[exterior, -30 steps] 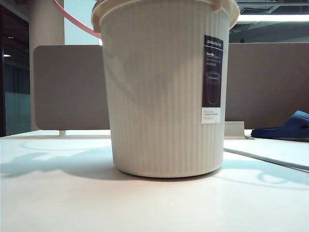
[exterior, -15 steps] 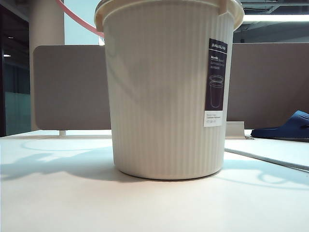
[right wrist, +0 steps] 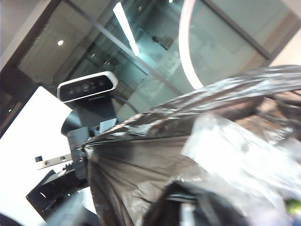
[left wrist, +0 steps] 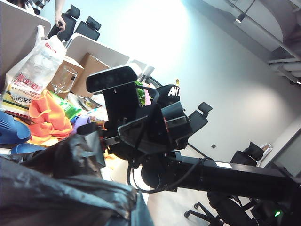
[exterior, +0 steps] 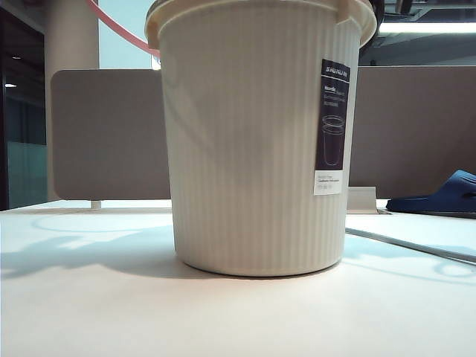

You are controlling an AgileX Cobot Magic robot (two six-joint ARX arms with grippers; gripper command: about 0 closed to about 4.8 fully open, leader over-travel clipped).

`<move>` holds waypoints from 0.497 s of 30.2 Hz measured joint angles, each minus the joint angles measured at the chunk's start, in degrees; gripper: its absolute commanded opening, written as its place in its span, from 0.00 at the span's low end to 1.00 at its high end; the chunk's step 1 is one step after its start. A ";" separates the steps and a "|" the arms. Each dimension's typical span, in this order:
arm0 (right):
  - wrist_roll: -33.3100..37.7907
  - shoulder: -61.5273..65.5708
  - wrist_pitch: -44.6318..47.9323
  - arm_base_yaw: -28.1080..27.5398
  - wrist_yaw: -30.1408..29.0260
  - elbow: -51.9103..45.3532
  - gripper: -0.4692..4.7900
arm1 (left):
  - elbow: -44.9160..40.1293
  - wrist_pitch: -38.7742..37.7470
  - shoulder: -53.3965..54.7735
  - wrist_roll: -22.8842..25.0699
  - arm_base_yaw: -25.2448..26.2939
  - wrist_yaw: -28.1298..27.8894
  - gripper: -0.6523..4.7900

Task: Open the ring lid of the trash can, pull out the black garbage bag inside, and place it on the table.

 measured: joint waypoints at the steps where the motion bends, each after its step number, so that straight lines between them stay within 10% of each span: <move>1: 0.04 0.00 -0.48 -0.68 -0.76 0.00 0.63 | 0.00 0.00 0.00 0.22 0.02 0.07 0.11; 15: 1.55 -0.02 -1.68 -8.04 -8.04 0.00 0.73 | 0.00 -1.70 0.02 1.14 4.70 1.73 0.11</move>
